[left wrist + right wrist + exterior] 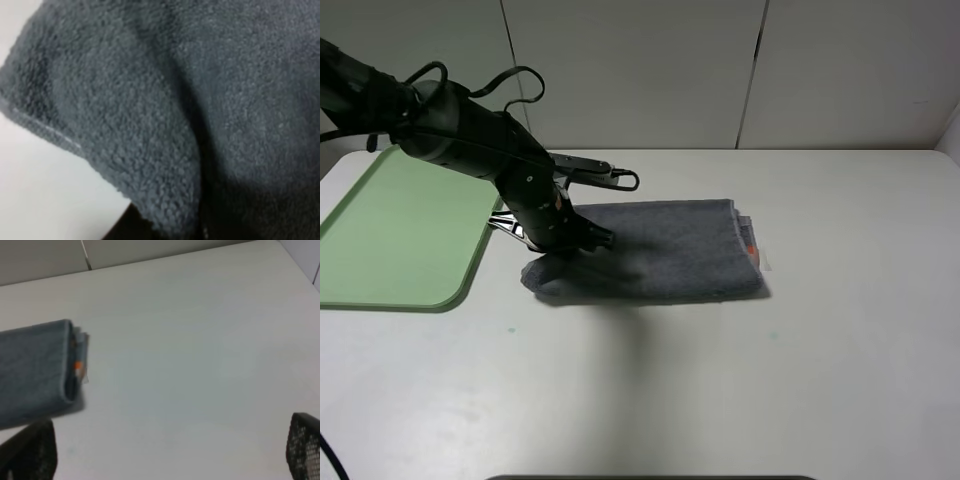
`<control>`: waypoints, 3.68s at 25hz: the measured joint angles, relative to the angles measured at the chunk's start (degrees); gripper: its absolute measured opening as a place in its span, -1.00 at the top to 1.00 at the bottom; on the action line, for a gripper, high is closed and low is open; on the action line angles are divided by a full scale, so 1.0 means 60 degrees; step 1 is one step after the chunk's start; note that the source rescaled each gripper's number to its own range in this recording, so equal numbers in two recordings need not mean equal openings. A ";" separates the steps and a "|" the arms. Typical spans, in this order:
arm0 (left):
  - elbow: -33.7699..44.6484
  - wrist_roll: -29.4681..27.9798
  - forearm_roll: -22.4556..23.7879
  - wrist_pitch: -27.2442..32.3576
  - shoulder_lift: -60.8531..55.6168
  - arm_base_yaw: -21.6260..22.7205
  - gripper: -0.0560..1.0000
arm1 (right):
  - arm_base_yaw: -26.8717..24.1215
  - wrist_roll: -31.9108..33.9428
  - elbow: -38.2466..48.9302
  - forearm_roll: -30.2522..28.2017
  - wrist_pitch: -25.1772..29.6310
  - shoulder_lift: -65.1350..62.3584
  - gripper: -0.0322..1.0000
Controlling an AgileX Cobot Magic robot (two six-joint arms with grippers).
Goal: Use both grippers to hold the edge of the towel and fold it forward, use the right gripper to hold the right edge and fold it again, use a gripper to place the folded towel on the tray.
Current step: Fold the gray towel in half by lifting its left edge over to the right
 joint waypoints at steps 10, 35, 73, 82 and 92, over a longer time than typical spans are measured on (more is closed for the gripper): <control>0.0030 0.0055 0.0707 0.1918 -0.1478 0.0299 0.72 | 0.0000 0.0000 0.0000 0.0000 0.0000 0.0000 -1.00; -0.0456 0.1299 -0.0140 0.3516 -0.3351 0.0744 0.73 | 0.0000 0.0008 0.0000 0.0000 0.0000 0.0000 -1.00; -0.1340 0.1328 -0.0838 0.1330 -0.0511 -0.1315 0.73 | 0.0000 0.0008 0.0000 0.0000 0.0000 0.0000 -1.00; -0.1340 0.2126 -0.0838 0.1398 -0.0511 -0.1315 -0.87 | 0.0000 0.0008 0.0000 0.0000 0.0000 0.0000 -1.00; -0.1340 0.2222 -0.0838 0.1461 -0.0826 -0.1315 -1.00 | 0.0000 0.0008 0.0000 0.0000 0.0000 0.0000 -1.00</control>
